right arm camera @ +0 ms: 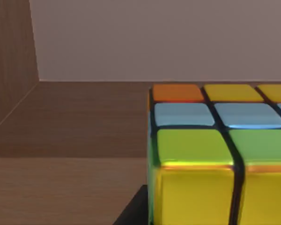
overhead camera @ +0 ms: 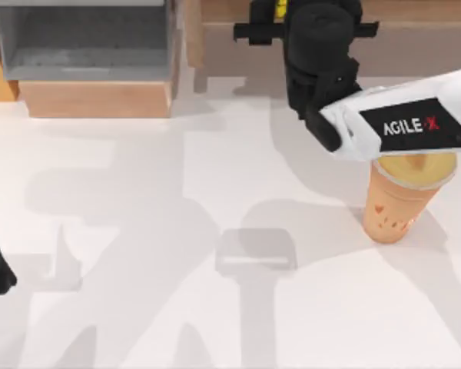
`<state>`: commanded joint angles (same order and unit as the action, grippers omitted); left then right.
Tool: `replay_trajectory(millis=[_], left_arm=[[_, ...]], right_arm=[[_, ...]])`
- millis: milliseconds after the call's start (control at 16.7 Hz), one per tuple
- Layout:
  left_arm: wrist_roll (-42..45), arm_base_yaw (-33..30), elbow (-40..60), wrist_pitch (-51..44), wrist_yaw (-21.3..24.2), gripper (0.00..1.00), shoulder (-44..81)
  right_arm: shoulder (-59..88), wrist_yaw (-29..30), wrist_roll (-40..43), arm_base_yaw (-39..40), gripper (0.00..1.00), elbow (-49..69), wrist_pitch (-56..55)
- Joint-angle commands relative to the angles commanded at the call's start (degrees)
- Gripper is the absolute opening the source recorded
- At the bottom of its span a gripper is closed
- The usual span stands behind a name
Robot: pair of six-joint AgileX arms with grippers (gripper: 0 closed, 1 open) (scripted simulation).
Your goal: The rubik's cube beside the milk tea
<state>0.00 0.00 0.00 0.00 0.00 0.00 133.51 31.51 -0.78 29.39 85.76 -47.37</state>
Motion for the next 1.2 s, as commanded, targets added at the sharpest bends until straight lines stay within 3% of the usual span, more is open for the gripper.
replay_trajectory(millis=[720, 1200], left_arm=[[0.0, 0.0, 0.0, 0.0, 0.0, 1.00, 0.0], [0.0, 0.0, 0.0, 0.0, 0.0, 1.00, 0.0]], right_arm=[[-6.1, -2.3, 0.5, -2.7, 0.00, -2.7, -1.2], [-1.7, 0.2, -0.1, 0.4, 0.00, 0.5, 1.1]])
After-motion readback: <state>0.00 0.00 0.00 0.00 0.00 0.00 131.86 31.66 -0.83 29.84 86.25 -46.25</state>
